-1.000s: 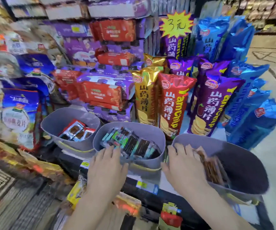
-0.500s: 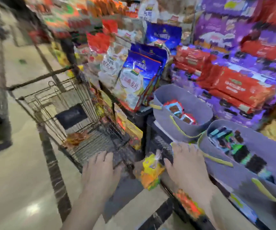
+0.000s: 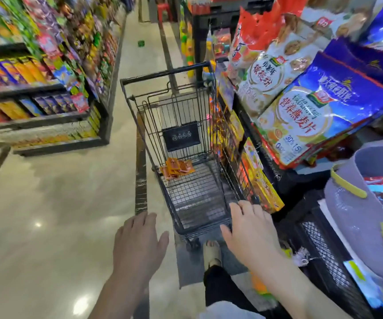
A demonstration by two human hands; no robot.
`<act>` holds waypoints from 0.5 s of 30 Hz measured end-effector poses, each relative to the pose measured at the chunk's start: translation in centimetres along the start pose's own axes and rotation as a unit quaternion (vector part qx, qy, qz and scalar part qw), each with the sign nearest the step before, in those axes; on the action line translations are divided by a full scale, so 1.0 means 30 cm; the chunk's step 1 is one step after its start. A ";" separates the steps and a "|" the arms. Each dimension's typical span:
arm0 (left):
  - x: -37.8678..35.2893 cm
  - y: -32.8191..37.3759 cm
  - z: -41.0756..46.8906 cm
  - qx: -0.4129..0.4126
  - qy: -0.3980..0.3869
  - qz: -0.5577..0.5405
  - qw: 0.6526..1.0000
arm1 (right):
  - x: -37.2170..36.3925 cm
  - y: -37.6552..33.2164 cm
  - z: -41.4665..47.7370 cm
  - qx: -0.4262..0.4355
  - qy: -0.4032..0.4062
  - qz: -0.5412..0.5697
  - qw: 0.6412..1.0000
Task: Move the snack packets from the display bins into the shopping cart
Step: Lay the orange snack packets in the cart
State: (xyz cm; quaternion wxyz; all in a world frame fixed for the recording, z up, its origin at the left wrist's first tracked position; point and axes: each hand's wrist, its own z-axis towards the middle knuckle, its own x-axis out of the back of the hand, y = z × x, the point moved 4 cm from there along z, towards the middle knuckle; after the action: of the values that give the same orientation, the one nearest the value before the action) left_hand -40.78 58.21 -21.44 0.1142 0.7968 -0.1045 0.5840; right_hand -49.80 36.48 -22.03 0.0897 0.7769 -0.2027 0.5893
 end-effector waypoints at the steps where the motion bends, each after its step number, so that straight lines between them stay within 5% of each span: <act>1: 0.003 -0.011 0.040 0.010 0.003 -0.003 1.000 | -0.002 -0.016 0.060 0.013 -0.005 0.002 1.000; 15: 0.076 -0.039 0.829 0.129 -0.031 -0.069 0.989 | 0.011 -0.128 0.995 0.090 -0.106 -0.027 0.990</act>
State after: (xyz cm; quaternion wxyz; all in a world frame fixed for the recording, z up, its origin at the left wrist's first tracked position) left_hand -17.20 51.70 -26.59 0.0471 0.8281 0.0231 0.5582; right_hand -21.85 28.58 -29.98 0.0133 0.8452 -0.1357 0.5167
